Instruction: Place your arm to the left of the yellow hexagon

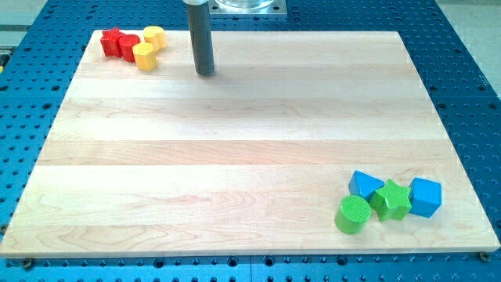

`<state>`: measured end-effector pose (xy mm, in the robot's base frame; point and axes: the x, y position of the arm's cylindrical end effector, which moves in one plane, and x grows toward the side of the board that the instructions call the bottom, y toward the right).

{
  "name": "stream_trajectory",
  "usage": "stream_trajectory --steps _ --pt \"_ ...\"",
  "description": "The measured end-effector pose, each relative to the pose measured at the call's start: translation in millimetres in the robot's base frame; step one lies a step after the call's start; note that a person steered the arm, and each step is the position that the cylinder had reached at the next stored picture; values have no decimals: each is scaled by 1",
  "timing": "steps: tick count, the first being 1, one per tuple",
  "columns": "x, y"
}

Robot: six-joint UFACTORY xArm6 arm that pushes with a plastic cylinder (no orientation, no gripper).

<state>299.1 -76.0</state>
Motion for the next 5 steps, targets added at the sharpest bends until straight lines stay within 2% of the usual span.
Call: stream_trajectory --steps 2,3,4,5 --pt "-5 -15" --pt "20 -39" --pt "63 -98" --pt "72 -103"
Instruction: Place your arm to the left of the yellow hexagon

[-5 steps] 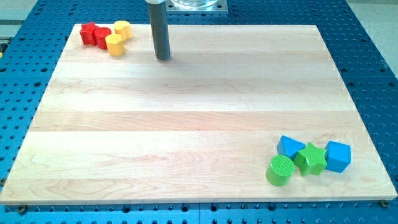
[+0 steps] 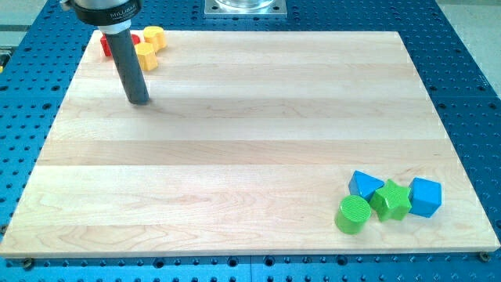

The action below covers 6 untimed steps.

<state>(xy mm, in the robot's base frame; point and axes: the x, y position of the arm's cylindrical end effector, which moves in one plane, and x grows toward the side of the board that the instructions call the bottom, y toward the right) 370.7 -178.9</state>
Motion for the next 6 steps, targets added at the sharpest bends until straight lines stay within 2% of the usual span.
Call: stream_trajectory --steps 2,3,5,6 --pt "0 1" --pt "-15 80" --pt "-141 115" --pt "-178 77"
